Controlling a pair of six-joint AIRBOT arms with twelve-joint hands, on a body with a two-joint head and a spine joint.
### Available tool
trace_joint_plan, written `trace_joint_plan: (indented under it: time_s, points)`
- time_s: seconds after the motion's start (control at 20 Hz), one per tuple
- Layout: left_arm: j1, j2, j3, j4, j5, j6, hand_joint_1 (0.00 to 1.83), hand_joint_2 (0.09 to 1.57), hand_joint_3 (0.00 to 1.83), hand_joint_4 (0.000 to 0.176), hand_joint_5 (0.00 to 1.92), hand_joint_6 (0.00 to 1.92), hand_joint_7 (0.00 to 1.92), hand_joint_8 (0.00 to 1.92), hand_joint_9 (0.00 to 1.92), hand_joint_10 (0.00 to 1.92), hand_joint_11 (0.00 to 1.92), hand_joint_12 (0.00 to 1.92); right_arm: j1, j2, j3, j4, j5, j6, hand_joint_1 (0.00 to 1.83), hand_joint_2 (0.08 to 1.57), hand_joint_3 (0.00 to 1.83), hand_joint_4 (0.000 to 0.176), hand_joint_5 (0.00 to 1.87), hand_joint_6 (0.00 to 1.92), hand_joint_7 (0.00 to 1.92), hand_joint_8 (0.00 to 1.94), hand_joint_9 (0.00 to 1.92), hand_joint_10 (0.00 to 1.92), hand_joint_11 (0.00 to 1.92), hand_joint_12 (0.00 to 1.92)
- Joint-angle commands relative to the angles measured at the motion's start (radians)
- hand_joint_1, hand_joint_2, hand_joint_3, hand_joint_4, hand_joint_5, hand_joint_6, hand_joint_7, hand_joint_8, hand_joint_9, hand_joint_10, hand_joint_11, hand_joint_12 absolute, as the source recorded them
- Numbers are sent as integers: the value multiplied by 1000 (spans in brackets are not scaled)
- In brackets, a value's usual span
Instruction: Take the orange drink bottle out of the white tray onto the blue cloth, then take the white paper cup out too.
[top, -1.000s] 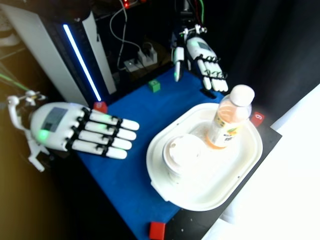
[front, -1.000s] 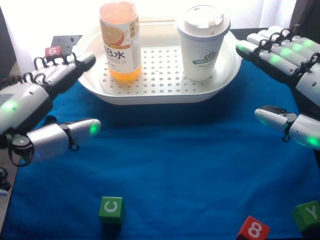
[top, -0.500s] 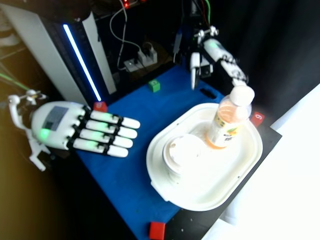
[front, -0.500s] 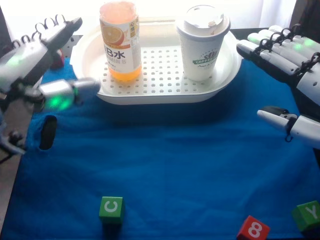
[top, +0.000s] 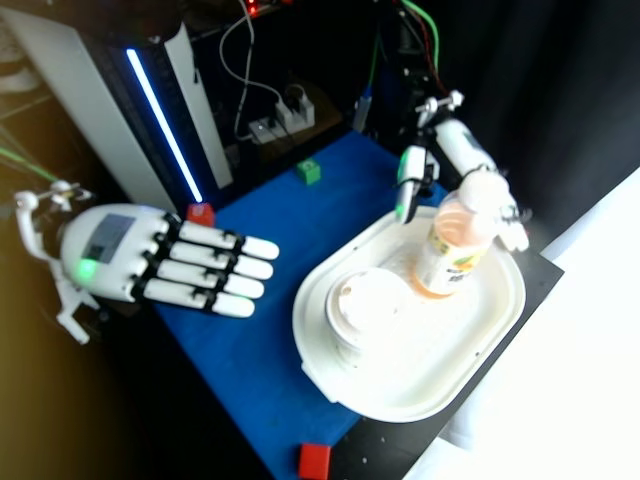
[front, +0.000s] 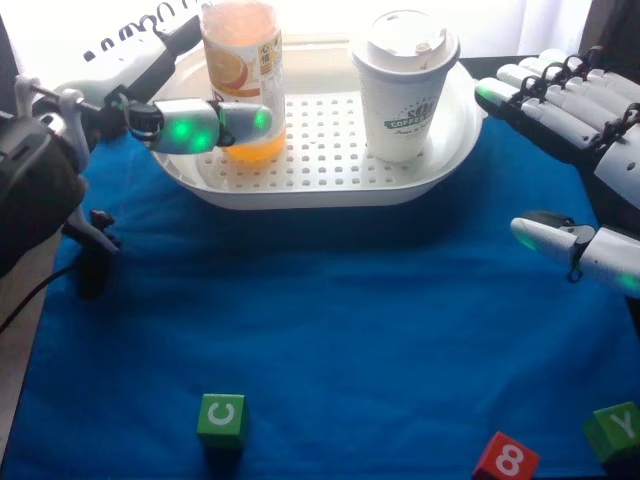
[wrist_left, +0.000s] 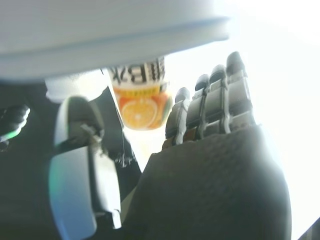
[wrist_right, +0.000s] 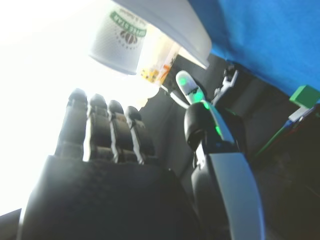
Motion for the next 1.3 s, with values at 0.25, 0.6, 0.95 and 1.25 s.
trace_joint_plan:
  time_s: [0.25, 0.6, 0.95, 1.25]
  points:
    - [-42, -77, 119, 18, -37, -139, 765, 994, 2, 176, 0, 0, 0, 0, 0, 0, 0, 0, 10, 1, 1, -8, 124, 1, 658, 1356, 0, 0, 0, 0, 0, 0, 0, 0, 0, 0]
    - [-48, -128, 180, 98, -43, -301, 928, 1073, 3, 0, 224, 1330, 438, 1345, 444, 1515, 308, 1880, 10, 0, 1, -9, 124, 1, 757, 1332, 0, 0, 0, 0, 0, 0, 0, 0, 0, 0]
    - [-48, -96, 138, 148, -126, -343, 907, 1181, 123, 169, 723, 1438, 413, 1921, 510, 1921, 627, 1921, 9, -1, 1, -8, 123, 1, 686, 1354, 4, 0, 0, 0, 0, 0, 0, 0, 0, 0]
    - [-50, 10, 6, 241, -317, -344, 940, 1239, 0, 107, 732, 1403, 440, 1766, 520, 1920, 653, 1921, 9, -2, 1, -8, 123, 1, 575, 1388, 12, 0, 0, 0, 0, 0, 0, 0, 0, 0]
